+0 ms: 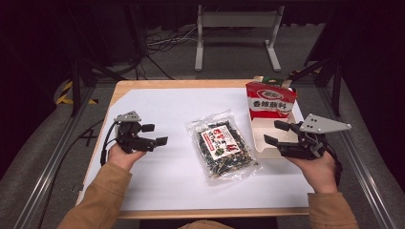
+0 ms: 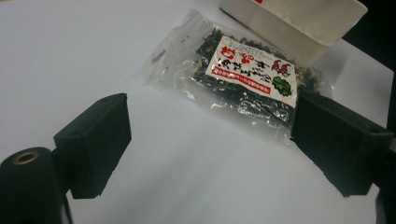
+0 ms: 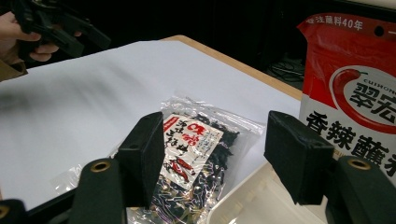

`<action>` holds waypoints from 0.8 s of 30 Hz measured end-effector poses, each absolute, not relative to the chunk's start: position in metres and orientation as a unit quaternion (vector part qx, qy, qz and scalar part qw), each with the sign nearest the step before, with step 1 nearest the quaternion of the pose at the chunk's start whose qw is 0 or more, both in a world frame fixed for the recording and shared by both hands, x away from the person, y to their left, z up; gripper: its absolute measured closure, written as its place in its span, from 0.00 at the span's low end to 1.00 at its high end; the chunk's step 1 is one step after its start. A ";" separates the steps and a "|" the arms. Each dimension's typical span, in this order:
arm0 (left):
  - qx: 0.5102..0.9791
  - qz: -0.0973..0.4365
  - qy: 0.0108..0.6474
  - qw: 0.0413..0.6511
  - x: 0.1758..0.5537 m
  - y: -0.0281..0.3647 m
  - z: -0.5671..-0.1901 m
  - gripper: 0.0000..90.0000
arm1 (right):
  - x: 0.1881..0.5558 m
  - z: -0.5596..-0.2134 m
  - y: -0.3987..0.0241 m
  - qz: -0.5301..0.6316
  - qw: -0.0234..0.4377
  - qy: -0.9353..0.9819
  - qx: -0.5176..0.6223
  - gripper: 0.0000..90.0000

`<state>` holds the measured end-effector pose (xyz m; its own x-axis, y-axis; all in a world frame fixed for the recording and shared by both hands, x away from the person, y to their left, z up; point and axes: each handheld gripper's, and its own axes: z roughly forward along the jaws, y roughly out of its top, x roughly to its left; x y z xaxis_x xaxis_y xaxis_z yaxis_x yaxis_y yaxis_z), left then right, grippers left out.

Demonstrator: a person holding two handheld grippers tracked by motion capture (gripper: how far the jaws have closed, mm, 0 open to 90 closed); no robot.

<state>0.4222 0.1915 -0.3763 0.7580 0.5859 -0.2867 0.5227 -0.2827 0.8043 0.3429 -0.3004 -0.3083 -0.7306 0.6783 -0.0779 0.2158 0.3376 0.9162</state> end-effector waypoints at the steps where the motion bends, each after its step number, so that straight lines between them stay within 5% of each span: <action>1: 0.800 0.034 0.348 0.488 0.428 0.185 -0.374 0.14 | 0.343 -0.308 -0.299 0.501 0.230 0.784 0.285 0.41; 10: 0.800 0.050 0.364 0.474 0.444 0.168 -0.365 0.09 | 0.342 -0.313 -0.298 0.500 0.233 0.782 0.289 0.29; 24: 0.813 0.049 0.339 0.471 0.474 0.134 -0.368 0.09 | 0.329 -0.313 -0.301 0.502 0.240 0.777 0.294 0.24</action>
<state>0.4744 0.1343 -0.3678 0.7655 0.5971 -0.2398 0.5045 -0.3257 0.7996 0.3285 -0.3013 -0.3130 -0.7121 0.6977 -0.0785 0.2154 0.3235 0.9214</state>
